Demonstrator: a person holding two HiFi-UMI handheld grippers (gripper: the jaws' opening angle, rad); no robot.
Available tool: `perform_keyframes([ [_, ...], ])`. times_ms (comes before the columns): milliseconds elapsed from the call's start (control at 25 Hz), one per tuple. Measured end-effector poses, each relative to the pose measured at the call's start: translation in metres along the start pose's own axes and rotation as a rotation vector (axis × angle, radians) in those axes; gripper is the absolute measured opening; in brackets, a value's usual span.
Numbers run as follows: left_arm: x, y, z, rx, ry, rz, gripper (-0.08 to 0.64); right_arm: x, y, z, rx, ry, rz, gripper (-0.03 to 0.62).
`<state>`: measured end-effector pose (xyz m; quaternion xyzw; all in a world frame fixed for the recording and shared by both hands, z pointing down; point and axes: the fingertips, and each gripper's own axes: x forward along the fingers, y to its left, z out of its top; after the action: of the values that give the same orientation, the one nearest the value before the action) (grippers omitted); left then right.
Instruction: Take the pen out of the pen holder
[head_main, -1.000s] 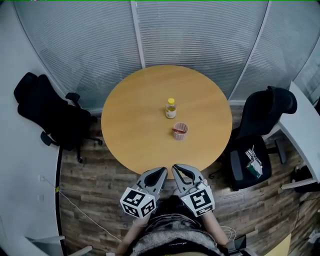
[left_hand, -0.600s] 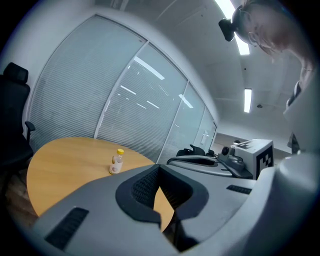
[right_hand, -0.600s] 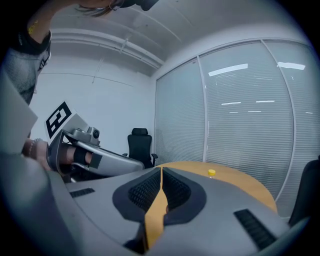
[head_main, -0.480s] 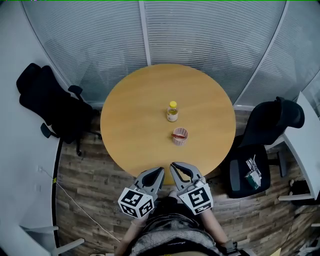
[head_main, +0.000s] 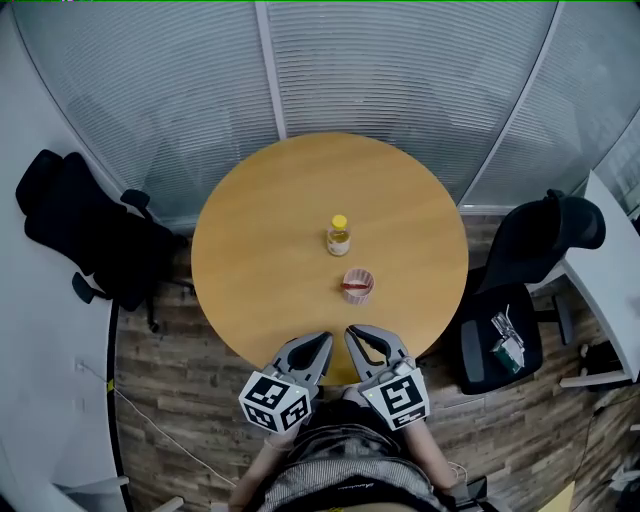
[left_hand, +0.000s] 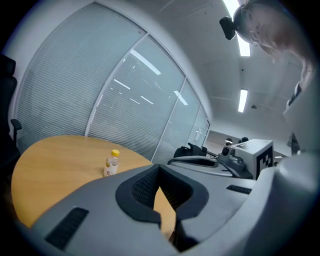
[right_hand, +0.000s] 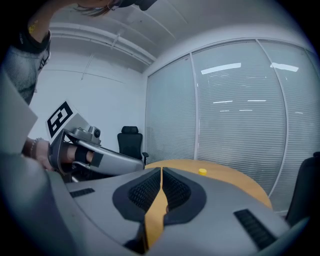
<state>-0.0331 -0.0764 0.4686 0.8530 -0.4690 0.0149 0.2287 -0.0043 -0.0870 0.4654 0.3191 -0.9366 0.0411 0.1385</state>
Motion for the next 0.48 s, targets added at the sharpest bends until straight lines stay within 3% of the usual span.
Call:
perform_keyframes([
  [240, 0.013, 0.03, 0.029, 0.071, 0.029, -0.091, 0.005, 0.032, -0.011, 0.012, 0.033, 0.005, -0.092, 0.025],
  [480, 0.025, 0.056, 0.038, 0.081, 0.07, -0.169, 0.005, 0.058, -0.021, 0.015, 0.034, 0.019, -0.168, 0.025],
])
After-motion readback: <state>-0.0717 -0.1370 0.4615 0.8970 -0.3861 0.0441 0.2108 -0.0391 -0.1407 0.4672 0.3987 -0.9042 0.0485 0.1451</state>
